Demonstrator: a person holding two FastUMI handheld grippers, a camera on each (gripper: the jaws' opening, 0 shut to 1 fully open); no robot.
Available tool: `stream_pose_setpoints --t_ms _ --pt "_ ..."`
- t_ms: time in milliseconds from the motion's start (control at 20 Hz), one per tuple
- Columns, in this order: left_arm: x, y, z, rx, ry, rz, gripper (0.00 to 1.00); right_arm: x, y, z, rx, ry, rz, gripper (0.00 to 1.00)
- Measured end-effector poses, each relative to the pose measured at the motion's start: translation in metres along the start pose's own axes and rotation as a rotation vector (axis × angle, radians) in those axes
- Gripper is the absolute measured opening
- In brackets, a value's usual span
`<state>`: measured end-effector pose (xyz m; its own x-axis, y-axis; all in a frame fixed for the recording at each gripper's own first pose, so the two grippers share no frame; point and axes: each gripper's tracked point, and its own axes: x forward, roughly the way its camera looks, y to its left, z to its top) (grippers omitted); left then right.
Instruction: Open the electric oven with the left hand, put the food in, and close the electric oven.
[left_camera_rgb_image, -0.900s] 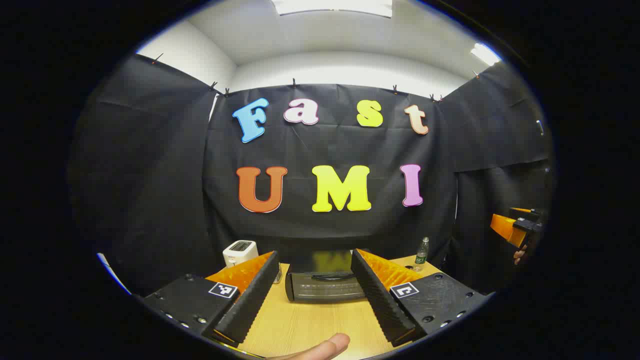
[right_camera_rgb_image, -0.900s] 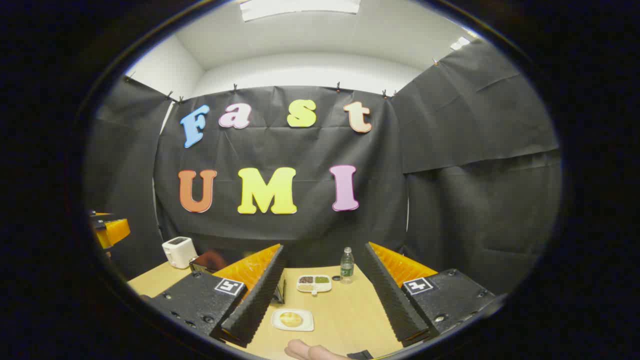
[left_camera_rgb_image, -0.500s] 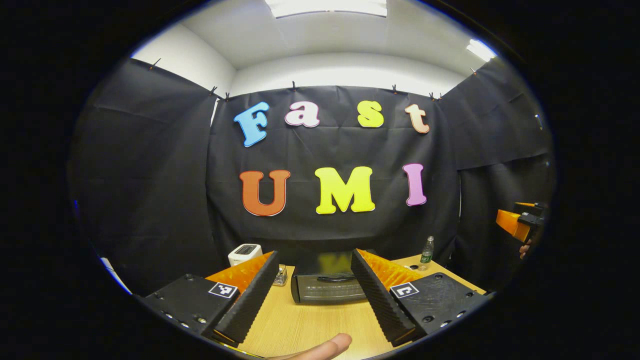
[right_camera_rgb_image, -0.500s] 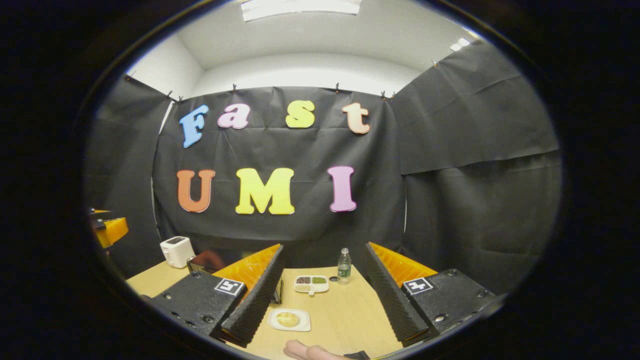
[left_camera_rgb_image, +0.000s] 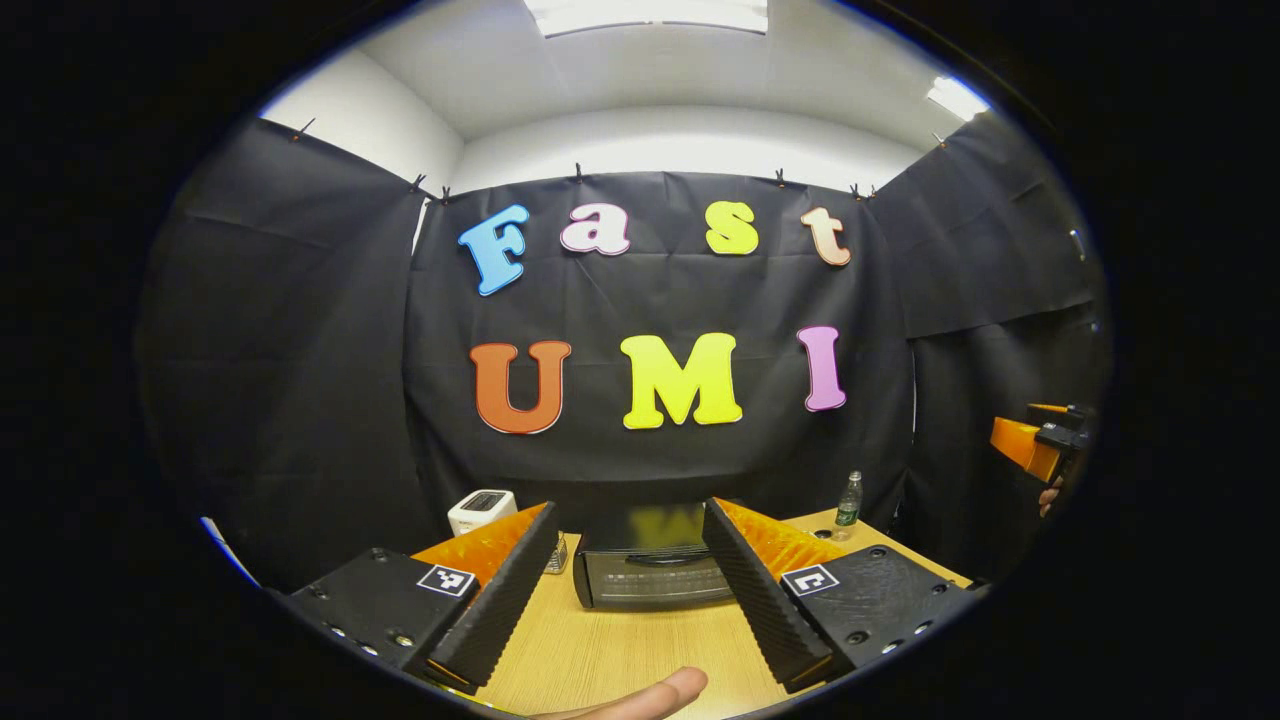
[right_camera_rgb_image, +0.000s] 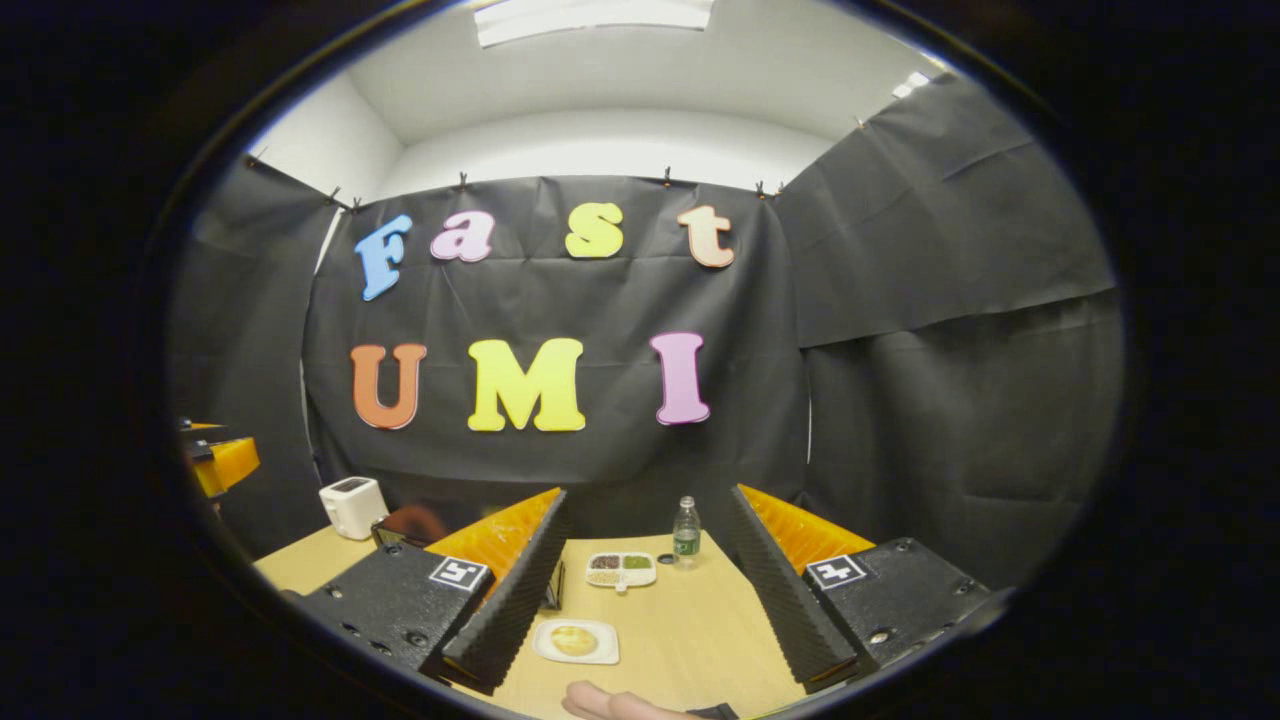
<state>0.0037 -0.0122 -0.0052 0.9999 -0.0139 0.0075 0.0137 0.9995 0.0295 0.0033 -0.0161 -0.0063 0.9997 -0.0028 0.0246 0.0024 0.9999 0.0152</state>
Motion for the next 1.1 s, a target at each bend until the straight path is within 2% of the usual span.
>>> stream_pose_setpoints --t_ms 150,200,300,350,400,450,500,550,750,950,1000,1050,1100 --pt "0.008 -0.004 -0.003 -0.004 -0.002 -0.006 0.95 0.000 0.005 0.002 -0.002 -0.029 0.033 1.00" --pt "0.016 -0.007 -0.005 -0.004 -0.009 -0.015 0.95 0.002 0.005 0.002 -0.005 -0.036 0.037 0.96" --pt "0.034 -0.012 -0.008 -0.004 -0.013 -0.029 0.95 0.004 0.003 -0.003 -0.009 -0.043 0.038 0.96" --pt "0.046 -0.015 -0.014 -0.007 -0.007 -0.038 0.95 0.006 0.004 -0.007 -0.011 -0.041 0.041 1.00" --pt "0.059 -0.020 -0.020 -0.015 0.004 -0.053 0.95 0.008 0.004 -0.009 -0.013 -0.041 0.046 1.00" --pt "0.073 -0.026 -0.028 -0.025 0.017 -0.068 0.95 0.012 0.004 -0.012 -0.015 -0.039 0.049 0.96" --pt "0.088 -0.029 -0.037 -0.031 0.026 -0.076 0.95 0.015 0.002 -0.016 -0.015 -0.037 0.049 1.00" --pt "0.105 -0.030 -0.044 -0.029 0.037 -0.075 0.95 0.019 0.001 -0.019 -0.017 -0.034 0.051 0.96" --pt "0.173 -0.033 -0.085 0.017 0.095 -0.047 0.96 0.036 -0.011 -0.026 -0.031 -0.024 0.041 0.96" --pt "0.229 -0.052 -0.129 -0.007 0.166 -0.094 0.96 0.048 -0.030 -0.031 -0.017 -0.015 0.016 0.96" --pt "0.239 -0.055 -0.140 -0.006 0.189 -0.106 0.96 0.050 -0.035 -0.032 -0.017 -0.012 0.004 1.00" --pt "0.246 -0.056 -0.152 -0.004 0.217 -0.107 0.96 0.051 -0.042 -0.034 -0.017 -0.009 -0.009 0.96" --pt "0.254 -0.058 -0.165 -0.002 0.249 -0.112 0.96 0.052 -0.046 -0.034 -0.017 -0.007 -0.020 0.96"
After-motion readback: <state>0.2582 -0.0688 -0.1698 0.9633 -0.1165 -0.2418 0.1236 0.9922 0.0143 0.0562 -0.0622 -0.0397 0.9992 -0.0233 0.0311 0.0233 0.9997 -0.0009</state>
